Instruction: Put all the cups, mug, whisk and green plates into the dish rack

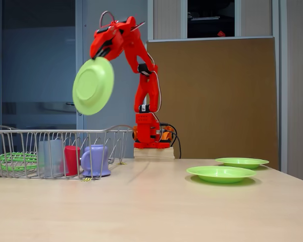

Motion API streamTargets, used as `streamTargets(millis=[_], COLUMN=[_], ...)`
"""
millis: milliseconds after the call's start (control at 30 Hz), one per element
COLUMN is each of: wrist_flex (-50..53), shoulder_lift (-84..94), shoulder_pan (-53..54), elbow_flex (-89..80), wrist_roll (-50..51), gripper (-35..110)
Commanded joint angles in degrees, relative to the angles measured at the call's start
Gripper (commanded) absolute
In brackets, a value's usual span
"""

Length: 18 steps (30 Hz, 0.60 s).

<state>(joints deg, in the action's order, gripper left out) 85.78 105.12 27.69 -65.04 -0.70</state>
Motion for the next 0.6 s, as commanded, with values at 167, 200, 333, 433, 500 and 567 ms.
streamTargets(millis=[167, 200, 333, 433, 500, 567], wrist_flex=[-15.8, -17.1, -23.2, -27.0, -29.1, -30.9], shoulder_lift=[10.4, 10.7, 12.9, 14.8, 15.8, 16.5], shoulder_pan=[15.2, 16.2, 18.8, 19.7, 20.2, 20.6], elbow_flex=[-21.3, -22.7, -29.4, -34.4, -37.4, -39.7], wrist_roll=[-1.8, -1.9, -2.5, -1.9, -1.7, -1.6], gripper=[0, 0, 0, 0, 0, 0])
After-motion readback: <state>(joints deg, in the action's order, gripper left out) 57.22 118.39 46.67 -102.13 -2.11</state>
